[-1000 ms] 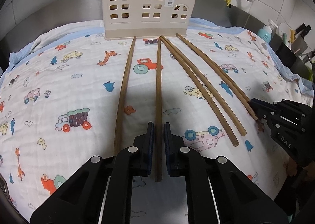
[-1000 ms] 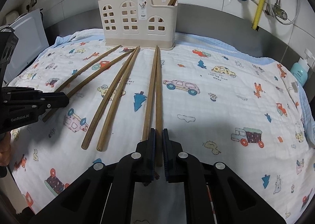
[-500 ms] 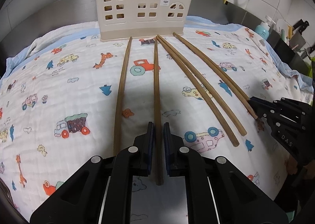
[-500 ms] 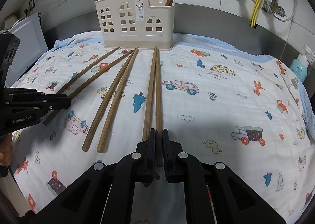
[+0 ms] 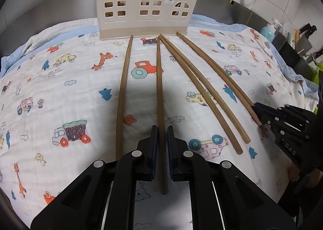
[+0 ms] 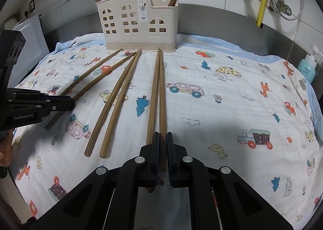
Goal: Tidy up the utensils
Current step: 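Close the right tool on a chopstick while the left tool grasps another chopstick, then lift the held chopsticks with both tools toward the cream holder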
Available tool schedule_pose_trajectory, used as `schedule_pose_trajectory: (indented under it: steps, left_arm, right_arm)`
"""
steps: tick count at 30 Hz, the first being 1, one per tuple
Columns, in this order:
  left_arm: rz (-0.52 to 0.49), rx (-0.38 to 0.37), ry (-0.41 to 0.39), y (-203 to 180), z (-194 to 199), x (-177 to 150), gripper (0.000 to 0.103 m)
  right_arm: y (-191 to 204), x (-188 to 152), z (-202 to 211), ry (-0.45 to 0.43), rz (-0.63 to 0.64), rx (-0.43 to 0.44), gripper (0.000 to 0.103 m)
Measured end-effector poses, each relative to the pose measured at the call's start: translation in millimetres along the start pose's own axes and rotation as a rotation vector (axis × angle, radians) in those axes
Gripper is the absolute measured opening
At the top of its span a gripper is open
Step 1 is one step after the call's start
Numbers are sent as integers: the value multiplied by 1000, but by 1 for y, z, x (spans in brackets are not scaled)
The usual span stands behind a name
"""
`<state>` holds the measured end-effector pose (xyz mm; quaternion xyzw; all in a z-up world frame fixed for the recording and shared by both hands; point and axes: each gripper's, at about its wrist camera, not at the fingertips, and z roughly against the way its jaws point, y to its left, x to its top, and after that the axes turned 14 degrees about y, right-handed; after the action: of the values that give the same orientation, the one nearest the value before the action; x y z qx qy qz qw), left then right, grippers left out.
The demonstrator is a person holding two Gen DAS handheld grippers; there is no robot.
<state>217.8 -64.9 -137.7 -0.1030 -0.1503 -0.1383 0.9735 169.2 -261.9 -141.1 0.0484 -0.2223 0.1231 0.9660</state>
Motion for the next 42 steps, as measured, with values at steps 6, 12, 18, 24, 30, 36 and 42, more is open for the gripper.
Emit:
schedule_pose_trajectory:
  steps: [6,12,18,24,30,36,42]
  left_arm:
    - [9,-5,-7,2,5,-1,6]
    - [2,-16,-74,-1,26,0,6]
    - [-9,-37,-128,-4,47,4,6]
    - [-35,-45,-198,-8,68,8,6]
    - [-78,-41,-249,-15,85,14,6]
    - [-76,-60,-272,-11,99,20,6]
    - [-96,-58,-295,-9,115,28,6]
  right_arm:
    - [0,0,8,-20,-8,4,7]
    - [1,6,33,-79,0,-3,7]
    - [1,19,61,-147,2,3,7]
    - [1,38,86,-210,6,17,7]
    - [5,59,113,-270,28,26,7]
    - [9,78,137,-304,56,29,7]
    - [10,100,162,-321,81,60,7]
